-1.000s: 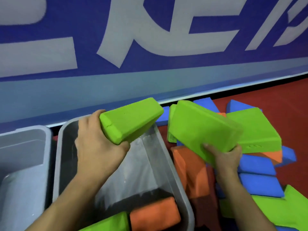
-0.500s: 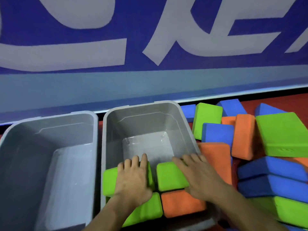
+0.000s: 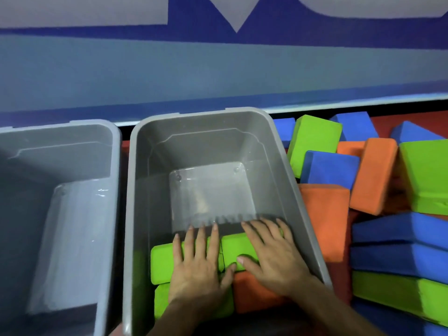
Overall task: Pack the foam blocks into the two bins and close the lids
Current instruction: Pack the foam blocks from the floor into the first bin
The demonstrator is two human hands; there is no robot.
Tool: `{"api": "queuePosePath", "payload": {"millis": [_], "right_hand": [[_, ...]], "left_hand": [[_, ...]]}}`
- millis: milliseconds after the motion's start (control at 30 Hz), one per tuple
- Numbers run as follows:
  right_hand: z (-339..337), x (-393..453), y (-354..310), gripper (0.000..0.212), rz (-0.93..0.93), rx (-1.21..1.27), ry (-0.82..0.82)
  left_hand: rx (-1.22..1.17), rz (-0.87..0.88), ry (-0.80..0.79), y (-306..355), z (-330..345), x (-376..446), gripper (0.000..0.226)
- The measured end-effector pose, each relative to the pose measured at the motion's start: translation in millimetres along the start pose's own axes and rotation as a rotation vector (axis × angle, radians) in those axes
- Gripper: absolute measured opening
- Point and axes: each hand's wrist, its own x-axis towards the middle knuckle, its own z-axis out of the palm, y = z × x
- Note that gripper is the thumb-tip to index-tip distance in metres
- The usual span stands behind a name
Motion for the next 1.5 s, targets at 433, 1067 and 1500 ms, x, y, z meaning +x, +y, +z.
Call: {"api": "queuePosePath", "payload": {"millis": [433,1067,1500], "right_hand": [[-51,-49,34,0.038,0.106,0.169,0.331],[24,-327,212,0.098,0.477,-0.104,-0.191],[36,-331,202,0.059,0.524,-0.157,-0.017]], "left_hand": [[-0.096,0.14,0.248,67,-34,15,0.082],[0.108,0.953,-0.036,402,55,25,0.066],[0.145,0.828,-0.027,434,56,24,0.019]]}}
